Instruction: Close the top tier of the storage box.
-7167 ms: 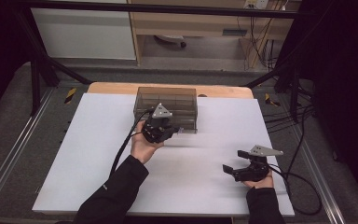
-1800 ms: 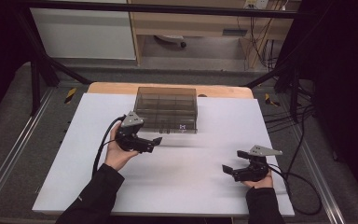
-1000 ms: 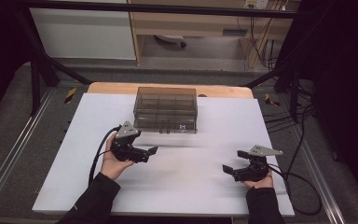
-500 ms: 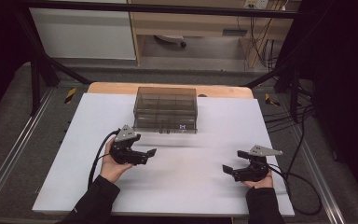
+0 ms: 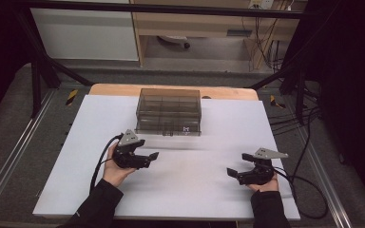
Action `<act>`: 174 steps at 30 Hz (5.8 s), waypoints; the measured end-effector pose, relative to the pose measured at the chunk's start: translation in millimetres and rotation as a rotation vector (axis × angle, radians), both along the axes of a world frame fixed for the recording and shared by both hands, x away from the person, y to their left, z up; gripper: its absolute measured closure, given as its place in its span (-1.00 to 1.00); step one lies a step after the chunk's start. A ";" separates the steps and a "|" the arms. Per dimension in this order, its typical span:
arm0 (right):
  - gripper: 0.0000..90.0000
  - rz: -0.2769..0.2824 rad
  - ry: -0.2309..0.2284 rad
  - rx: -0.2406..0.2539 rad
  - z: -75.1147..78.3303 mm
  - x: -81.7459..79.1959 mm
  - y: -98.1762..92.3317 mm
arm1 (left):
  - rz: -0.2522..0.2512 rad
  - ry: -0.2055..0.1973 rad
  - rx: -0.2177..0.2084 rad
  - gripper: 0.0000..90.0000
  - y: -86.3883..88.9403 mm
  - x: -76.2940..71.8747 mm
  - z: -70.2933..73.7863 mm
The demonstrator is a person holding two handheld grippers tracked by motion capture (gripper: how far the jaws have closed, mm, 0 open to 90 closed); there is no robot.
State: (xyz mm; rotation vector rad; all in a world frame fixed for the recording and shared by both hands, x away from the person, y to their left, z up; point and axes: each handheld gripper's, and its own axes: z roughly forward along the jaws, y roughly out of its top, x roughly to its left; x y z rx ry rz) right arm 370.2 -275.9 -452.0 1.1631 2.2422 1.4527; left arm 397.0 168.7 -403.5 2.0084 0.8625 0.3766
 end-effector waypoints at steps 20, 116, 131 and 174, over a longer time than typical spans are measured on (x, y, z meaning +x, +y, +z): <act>-1.00 0.003 -0.003 0.001 0.2 0.0 -0.5 | 0.009 0.013 0.008 0.20 -7.2 2.5 2.1; -0.99 0.001 -0.002 0.002 0.0 0.0 -0.2 | 0.074 -0.013 0.032 1.00 -31.8 46.9 5.7; -0.99 0.002 0.000 0.003 0.2 -0.1 -0.2 | 0.067 -0.035 0.027 1.00 -32.2 52.8 5.8; -1.00 0.001 0.002 0.007 0.6 -0.4 -0.3 | 0.097 -0.020 0.015 1.00 -34.5 64.4 6.6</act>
